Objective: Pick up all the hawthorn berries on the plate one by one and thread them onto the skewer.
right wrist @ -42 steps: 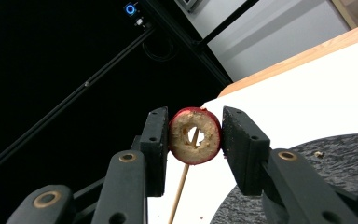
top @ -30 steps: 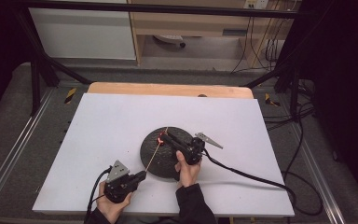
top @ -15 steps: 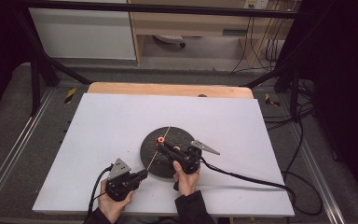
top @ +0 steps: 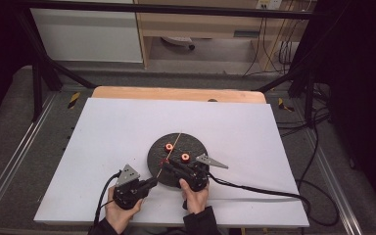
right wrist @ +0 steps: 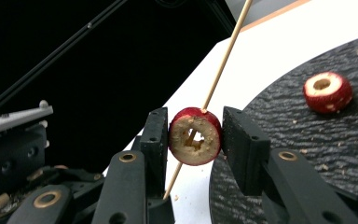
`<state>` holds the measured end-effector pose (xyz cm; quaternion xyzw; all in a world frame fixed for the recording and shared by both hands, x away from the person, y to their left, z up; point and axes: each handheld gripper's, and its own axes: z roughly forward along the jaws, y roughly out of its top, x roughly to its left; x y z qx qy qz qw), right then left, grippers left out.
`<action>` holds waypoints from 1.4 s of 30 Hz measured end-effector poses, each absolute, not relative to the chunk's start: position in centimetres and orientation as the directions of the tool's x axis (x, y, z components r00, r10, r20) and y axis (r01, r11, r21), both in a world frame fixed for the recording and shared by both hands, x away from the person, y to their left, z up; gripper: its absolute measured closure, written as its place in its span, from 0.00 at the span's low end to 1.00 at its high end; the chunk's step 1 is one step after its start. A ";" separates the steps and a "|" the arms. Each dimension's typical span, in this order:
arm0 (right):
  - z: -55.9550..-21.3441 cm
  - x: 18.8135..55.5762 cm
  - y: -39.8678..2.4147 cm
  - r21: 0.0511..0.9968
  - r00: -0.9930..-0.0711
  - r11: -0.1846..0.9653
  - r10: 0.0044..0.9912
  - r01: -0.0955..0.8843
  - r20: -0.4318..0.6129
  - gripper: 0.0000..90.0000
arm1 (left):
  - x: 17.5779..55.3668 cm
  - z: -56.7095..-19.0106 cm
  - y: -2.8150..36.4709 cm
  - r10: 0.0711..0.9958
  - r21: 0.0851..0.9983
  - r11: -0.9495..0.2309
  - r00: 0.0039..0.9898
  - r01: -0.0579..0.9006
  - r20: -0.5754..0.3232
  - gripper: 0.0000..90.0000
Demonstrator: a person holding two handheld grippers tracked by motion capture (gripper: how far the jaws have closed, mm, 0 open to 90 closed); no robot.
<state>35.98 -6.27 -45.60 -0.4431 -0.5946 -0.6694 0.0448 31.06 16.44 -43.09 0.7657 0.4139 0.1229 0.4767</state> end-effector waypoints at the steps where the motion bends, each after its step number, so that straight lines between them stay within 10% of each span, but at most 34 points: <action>1: -45.7 35.9 -6.2 0.759 -0.607 -0.288 0.465 0.584 0.644 0.69 | 31.1 -43.1 16.4 0.752 0.832 -0.203 0.627 0.516 -0.205 0.98; 13: -46.0 35.4 -6.1 0.773 -0.612 -0.264 0.487 0.577 0.623 0.69 | 31.1 -43.2 16.2 0.750 0.829 -0.211 0.630 0.518 -0.203 0.98; 25: -44.4 35.8 -7.0 0.824 -0.631 -0.168 0.566 0.541 0.530 0.30 | 31.0 -43.0 18.5 0.758 0.839 -0.238 0.634 0.490 -0.155 0.98; 42: -40.6 40.6 -9.9 0.787 -0.653 0.205 0.695 0.581 0.301 0.13 | 31.3 -42.9 21.8 0.777 0.814 -0.280 0.618 0.510 -0.120 0.98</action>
